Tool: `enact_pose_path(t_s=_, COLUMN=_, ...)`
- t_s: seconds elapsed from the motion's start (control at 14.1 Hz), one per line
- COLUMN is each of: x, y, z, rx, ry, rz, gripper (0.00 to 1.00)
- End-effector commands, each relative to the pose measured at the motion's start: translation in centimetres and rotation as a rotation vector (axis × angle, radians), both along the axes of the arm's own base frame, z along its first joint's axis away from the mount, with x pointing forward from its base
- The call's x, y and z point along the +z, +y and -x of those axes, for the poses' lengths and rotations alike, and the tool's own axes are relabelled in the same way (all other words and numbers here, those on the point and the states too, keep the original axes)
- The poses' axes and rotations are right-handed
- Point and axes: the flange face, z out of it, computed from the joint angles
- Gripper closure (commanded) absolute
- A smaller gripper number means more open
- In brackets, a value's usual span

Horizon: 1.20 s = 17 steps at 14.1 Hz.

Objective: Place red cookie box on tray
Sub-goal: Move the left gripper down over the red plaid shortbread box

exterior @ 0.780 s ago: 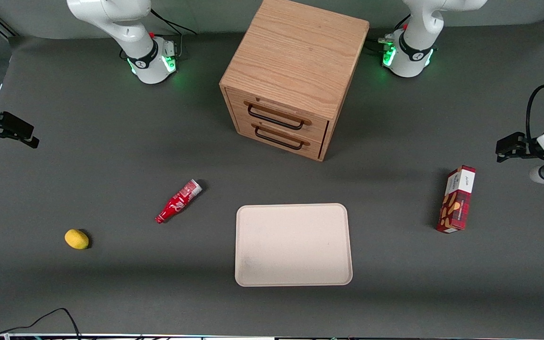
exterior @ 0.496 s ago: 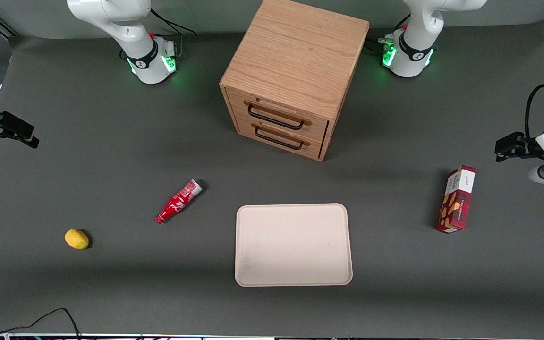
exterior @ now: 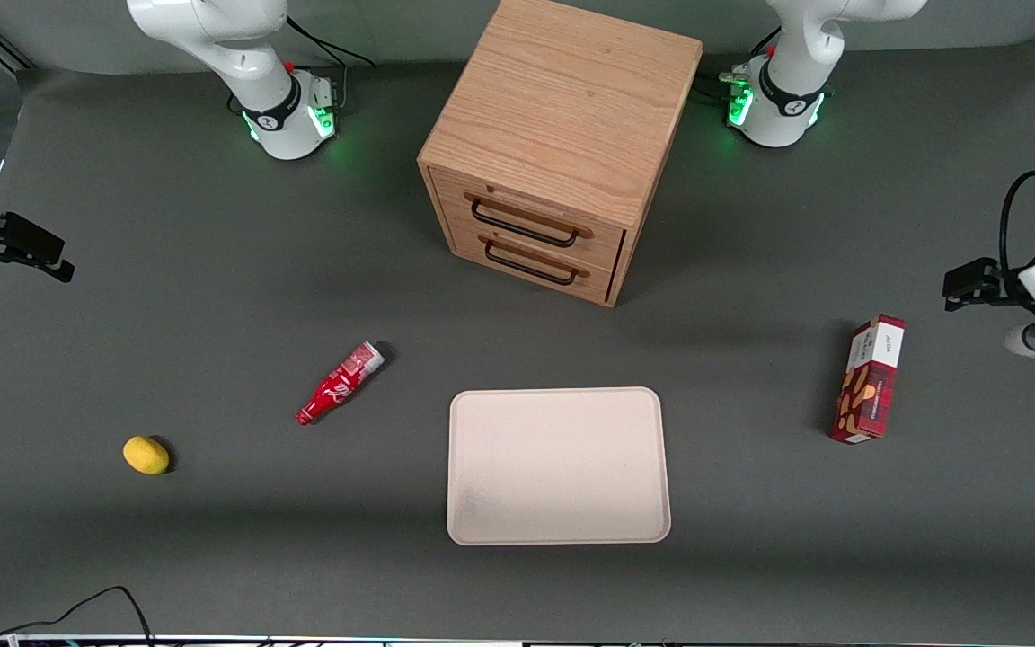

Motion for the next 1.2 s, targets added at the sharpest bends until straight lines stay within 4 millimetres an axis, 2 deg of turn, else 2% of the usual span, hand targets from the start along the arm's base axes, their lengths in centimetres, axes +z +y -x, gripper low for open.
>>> enact_pose_path(t_s=0.0, x=-3.7, y=1.3, z=-1.7, rx=-0.013, ry=0.033, rz=0.001, gripper=0.0)
enact_pose_path(t_s=0.14, x=-7.2, y=2.6, z=-2.1, rx=-0.007, ry=0.029, rz=0.036, gripper=0.0)
enact_pose_path(t_s=0.28, x=-11.8, y=4.1, z=-1.9, rx=-0.022, ry=-0.003, rz=0.042, gripper=0.0)
enact_pose_path(t_s=0.43, x=-16.5, y=4.4, z=-1.3, rx=-0.018, ry=-0.039, rz=0.062, gripper=0.0)
enact_pose_path(t_s=0.57, x=-21.1, y=4.6, z=0.0, rx=-0.026, ry=-0.08, rz=0.075, gripper=0.0)
enact_pose_path(t_s=0.71, x=-24.6, y=4.8, z=1.6, rx=-0.024, ry=-0.103, rz=0.093, gripper=0.0)
enact_pose_path(t_s=1.13, x=-29.7, y=4.8, z=3.7, rx=-0.082, ry=-0.163, rz=0.094, gripper=0.0)
